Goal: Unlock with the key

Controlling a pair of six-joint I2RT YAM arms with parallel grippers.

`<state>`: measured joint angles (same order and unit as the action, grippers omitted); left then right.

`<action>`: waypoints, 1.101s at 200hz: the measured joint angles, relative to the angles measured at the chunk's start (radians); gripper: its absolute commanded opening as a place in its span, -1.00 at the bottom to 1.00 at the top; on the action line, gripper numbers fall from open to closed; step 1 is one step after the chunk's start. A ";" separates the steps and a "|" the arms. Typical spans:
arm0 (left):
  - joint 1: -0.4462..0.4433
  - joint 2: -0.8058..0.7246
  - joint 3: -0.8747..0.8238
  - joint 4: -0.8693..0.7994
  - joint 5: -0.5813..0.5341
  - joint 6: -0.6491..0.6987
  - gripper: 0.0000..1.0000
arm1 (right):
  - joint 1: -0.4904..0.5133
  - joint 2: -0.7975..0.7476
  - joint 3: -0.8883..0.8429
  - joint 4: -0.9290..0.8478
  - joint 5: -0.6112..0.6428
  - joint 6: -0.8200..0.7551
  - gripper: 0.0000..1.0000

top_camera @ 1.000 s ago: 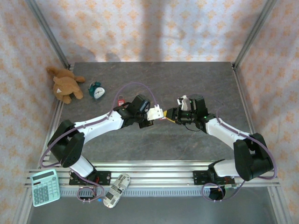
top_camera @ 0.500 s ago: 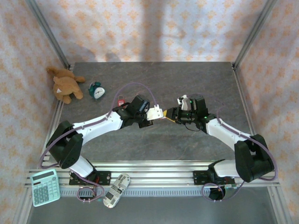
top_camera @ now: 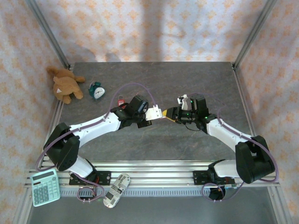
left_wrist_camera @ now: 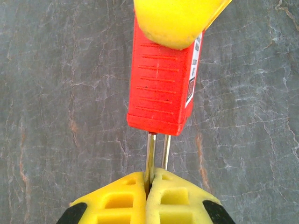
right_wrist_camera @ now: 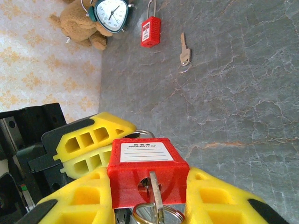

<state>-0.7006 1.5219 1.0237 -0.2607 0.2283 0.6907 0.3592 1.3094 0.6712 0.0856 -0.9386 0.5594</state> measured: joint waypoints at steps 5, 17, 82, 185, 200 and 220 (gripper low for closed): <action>0.000 -0.002 0.000 0.000 -0.001 0.000 -1.00 | 0.000 0.000 0.000 0.001 0.000 0.000 -0.55; 0.000 -0.004 0.000 0.000 -0.004 0.004 -1.00 | 0.000 -0.003 0.000 0.002 0.000 0.000 -0.55; 0.012 -0.014 0.010 -0.044 -0.067 -0.057 -0.32 | -0.024 -0.005 0.000 0.006 0.032 0.013 -0.55; -0.166 -0.114 -0.150 0.297 -0.461 -0.139 0.04 | -0.027 0.011 0.000 0.024 0.067 0.069 -0.55; -0.197 -0.084 -0.183 0.389 -0.544 -0.123 0.09 | -0.027 0.011 0.000 0.025 0.080 0.076 -0.55; -0.232 -0.072 -0.262 0.549 -0.612 -0.087 0.35 | -0.027 0.011 0.000 0.026 0.095 0.091 -0.55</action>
<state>-0.9325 1.4494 0.7612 0.2878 -0.3840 0.6037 0.3321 1.3209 0.6712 0.1112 -0.8436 0.6506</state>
